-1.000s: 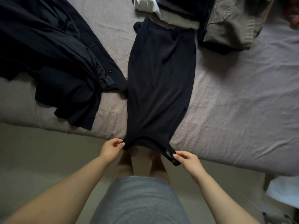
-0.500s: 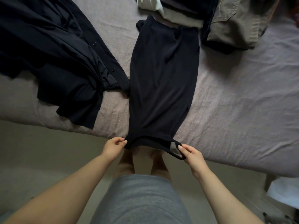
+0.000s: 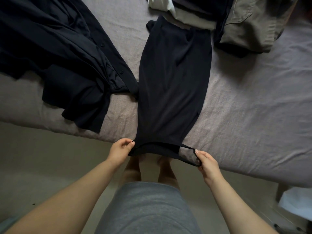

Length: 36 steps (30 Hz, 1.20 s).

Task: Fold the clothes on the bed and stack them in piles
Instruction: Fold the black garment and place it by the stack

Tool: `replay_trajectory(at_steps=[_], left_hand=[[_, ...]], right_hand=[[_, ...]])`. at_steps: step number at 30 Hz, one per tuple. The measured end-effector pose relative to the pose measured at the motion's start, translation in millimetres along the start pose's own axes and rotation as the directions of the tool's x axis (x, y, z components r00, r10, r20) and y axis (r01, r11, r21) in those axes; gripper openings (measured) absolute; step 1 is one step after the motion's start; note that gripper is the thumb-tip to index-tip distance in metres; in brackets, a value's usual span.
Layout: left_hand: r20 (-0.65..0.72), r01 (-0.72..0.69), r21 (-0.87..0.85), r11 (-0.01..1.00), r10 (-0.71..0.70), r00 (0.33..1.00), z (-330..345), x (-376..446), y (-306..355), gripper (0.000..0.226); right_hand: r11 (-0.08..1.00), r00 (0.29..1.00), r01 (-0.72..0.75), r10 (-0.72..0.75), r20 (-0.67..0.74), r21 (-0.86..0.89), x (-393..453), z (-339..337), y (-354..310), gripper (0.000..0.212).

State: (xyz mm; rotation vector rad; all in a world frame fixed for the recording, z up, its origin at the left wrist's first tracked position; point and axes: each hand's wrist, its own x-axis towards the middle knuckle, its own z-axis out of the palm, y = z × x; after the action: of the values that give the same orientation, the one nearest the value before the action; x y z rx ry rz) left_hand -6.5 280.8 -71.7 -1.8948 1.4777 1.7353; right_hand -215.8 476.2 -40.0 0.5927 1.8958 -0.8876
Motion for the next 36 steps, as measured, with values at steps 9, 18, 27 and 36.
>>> replay_trajectory(at_steps=[9, 18, 27, 36], left_hand=[[0.093, 0.039, -0.031, 0.999, -0.036, 0.995, 5.1, -6.1, 12.6, 0.024], [0.029, 0.072, -0.161, 0.984, -0.068, 0.997, 3.2, -6.2, 15.1, 0.014], [0.067, 0.135, -0.269, 0.954, -0.121, 0.990, -10.6, 2.0, 33.5, 0.004], [0.054, -0.308, -0.507, 0.805, 0.386, 0.921, -6.5, 57.7, 237.3, 0.026]], right_hand=[[0.998, 0.993, -0.063, 0.061, 0.096, 0.019, -7.8, 7.8, -3.5, 0.012], [0.999, 0.992, -0.039, 0.035, 0.121, 0.035, -8.2, 3.2, -3.5, 0.006], [0.995, 0.990, -0.049, 0.037, 0.137, 0.089, 0.0, 2.0, -35.0, 0.005], [0.856, 0.945, 0.249, -0.317, 0.078, 0.453, 52.7, 28.4, -232.8, 0.008]])
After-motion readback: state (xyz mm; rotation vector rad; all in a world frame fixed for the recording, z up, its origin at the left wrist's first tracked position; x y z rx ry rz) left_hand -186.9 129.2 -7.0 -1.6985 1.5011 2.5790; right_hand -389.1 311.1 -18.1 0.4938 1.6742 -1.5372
